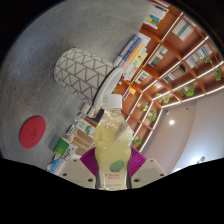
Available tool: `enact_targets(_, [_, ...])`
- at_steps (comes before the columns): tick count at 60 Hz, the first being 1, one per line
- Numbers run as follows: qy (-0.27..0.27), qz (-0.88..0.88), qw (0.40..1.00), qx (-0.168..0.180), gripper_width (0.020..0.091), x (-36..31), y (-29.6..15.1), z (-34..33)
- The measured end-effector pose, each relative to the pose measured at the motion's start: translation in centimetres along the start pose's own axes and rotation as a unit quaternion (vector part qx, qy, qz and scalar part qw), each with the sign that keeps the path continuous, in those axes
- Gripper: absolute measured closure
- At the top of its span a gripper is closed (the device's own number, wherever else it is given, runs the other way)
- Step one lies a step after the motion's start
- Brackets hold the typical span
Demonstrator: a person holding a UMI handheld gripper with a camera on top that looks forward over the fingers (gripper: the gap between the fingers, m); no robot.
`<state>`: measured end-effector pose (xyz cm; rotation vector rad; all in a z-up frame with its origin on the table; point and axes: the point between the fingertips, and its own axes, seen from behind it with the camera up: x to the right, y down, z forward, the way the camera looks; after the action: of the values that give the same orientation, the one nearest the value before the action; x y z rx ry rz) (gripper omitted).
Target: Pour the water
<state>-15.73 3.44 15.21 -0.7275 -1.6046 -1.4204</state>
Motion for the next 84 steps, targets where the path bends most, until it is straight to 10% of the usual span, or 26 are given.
enact_targets(19, [-0.053,0.286,0.957,0.007,0.0753,-2.0,0.9,-1.9])
enact_targets(52, [-0.095,0.877,0.470,0.028,0.0757,-7.1,1.4,-2.6])
enact_targets(73, [-0.081,0.874,0.479,0.017,0.0725,-8.4,0.0,-2.6])
enact_targets(84, [-0.078,0.876,0.475,0.013,0.0590,-8.6,0.1,-3.0])
